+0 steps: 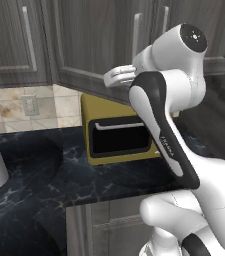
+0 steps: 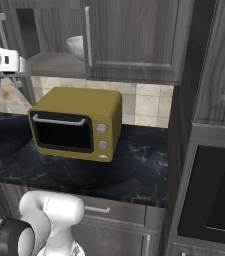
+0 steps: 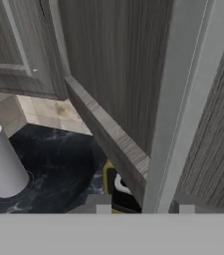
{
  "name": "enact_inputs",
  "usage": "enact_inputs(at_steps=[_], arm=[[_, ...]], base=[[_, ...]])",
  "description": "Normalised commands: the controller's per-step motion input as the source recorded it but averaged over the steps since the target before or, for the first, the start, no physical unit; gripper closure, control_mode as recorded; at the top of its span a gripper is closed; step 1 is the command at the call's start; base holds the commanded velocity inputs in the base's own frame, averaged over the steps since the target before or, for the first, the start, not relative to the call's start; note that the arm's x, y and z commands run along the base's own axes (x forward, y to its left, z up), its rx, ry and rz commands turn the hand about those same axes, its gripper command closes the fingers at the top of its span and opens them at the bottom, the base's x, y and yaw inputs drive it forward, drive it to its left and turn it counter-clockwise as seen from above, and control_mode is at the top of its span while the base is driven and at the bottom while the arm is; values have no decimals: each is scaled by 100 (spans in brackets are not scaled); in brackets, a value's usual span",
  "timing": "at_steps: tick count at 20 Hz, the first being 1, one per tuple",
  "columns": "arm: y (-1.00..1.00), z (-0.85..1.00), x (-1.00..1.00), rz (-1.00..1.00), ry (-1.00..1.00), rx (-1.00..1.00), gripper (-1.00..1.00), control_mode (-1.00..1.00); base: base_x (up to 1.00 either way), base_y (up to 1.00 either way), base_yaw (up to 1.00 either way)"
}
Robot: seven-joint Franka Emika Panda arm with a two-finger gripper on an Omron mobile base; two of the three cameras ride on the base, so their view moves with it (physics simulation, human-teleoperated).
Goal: Move the bowls from the cabinet to the plates on the dining table.
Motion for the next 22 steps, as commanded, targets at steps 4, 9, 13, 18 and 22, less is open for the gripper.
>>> enact_inputs(at_steps=[4, 9, 13, 18, 22], arm=[[0, 0, 0, 0, 0, 0, -100, -100], [0, 0, -5, 0, 0, 0, -100, -100], [0, 0, -49, 0, -5, 0, -100, -100], [-1, 3, -89, -2, -3, 0, -100, -100], [-17, 0, -92, -11, -2, 2, -100, -100]], base=[[0, 0, 0], [0, 0, 0], [0, 0, 0], [0, 0, 0], [0, 0, 0]])
